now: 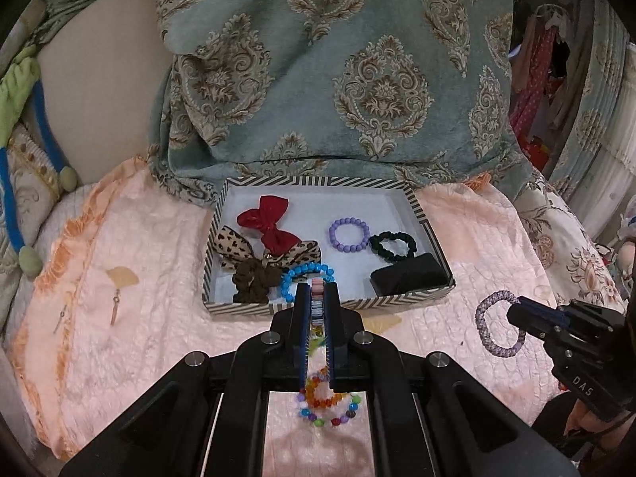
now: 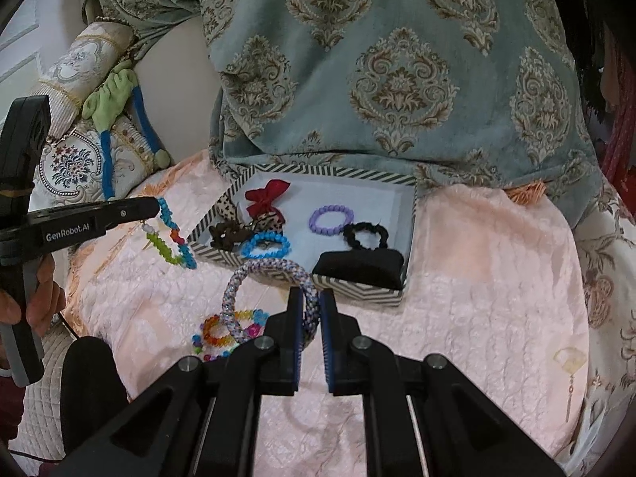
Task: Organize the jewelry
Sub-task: 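Carry both bracelets into the tray and open both grippers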
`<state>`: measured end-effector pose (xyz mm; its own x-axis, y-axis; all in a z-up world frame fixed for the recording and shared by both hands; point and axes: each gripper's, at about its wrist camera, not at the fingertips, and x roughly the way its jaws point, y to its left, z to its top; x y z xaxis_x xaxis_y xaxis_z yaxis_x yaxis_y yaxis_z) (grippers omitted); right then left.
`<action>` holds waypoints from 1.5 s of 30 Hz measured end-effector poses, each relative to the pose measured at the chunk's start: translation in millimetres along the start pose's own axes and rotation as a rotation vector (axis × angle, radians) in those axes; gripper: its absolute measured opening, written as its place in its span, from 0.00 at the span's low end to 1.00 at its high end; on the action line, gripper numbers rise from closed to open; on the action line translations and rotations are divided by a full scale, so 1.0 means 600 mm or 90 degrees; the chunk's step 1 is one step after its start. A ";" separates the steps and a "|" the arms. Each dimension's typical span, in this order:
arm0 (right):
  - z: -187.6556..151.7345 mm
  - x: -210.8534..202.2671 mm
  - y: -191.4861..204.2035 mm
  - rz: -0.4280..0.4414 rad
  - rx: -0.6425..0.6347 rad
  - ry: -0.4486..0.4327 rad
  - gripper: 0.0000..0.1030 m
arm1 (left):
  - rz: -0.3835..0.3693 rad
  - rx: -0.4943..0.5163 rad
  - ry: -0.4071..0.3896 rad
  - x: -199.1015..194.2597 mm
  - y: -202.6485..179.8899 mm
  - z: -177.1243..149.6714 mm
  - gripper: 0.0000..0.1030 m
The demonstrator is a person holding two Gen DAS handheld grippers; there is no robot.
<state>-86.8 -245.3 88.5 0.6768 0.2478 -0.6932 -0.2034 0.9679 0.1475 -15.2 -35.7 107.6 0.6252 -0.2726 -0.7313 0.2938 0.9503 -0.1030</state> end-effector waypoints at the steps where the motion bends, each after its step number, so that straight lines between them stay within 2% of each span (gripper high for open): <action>1: 0.004 0.003 -0.003 0.000 0.001 0.000 0.08 | 0.002 0.002 0.000 0.002 -0.001 0.003 0.00; 21: 0.067 0.075 -0.043 0.002 0.022 0.010 0.08 | 0.033 0.020 0.001 0.067 0.003 0.074 0.00; 36: 0.123 0.158 -0.091 -0.009 0.030 0.038 0.08 | 0.064 0.035 0.008 0.154 -0.002 0.153 0.00; 45: 0.159 0.240 -0.121 -0.026 0.033 0.062 0.08 | 0.038 0.024 0.029 0.234 -0.009 0.185 0.00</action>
<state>92.9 -275.7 45.4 0.6109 0.2054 -0.7646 -0.1386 0.9786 0.1521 151.4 -96.1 80.4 0.6093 -0.2074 -0.7653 0.2839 0.9582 -0.0337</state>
